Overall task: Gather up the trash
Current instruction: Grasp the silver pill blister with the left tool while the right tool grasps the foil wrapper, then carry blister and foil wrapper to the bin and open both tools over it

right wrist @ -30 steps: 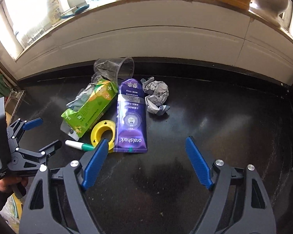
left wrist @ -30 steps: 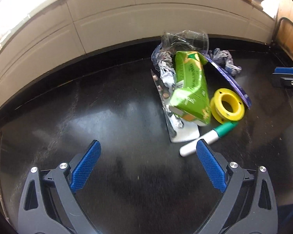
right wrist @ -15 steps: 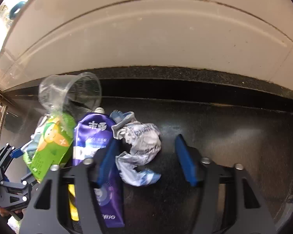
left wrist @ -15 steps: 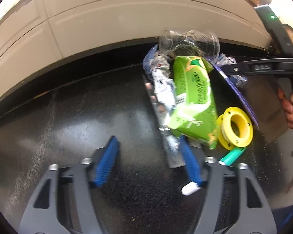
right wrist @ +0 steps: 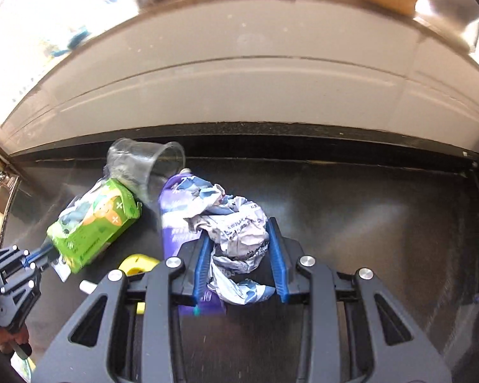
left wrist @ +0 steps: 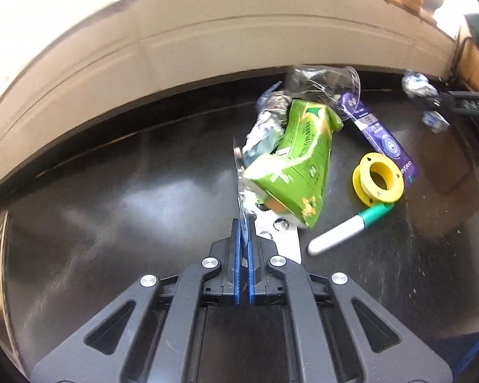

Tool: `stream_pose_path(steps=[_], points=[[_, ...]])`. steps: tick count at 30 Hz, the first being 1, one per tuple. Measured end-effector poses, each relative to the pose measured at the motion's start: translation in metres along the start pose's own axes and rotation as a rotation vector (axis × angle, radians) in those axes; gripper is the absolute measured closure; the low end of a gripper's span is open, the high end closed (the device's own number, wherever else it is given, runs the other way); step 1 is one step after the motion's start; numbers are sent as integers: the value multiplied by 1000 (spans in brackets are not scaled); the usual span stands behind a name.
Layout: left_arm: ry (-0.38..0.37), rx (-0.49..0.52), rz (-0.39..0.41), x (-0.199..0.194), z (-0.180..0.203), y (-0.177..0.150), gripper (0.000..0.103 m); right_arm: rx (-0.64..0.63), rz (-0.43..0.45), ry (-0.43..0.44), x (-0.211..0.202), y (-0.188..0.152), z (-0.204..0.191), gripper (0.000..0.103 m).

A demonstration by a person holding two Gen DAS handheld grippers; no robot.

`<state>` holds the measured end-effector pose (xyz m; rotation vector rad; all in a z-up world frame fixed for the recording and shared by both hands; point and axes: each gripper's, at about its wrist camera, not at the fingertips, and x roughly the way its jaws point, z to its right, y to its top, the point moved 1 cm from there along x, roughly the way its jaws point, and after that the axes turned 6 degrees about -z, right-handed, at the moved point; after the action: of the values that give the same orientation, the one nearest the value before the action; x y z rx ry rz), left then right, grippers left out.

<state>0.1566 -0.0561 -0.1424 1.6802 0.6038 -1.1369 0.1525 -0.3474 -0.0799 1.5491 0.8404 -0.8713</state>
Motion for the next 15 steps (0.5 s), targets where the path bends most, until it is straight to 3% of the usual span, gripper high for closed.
stream_pose_path(steps=[7,15], points=[[56,-75,10,-43,-11,-29,100,-24,19,4,-37,-43,-22,69],[39,-110,20,-67,-6,-79,100,-48,11,25,-73,-104,-33,69]])
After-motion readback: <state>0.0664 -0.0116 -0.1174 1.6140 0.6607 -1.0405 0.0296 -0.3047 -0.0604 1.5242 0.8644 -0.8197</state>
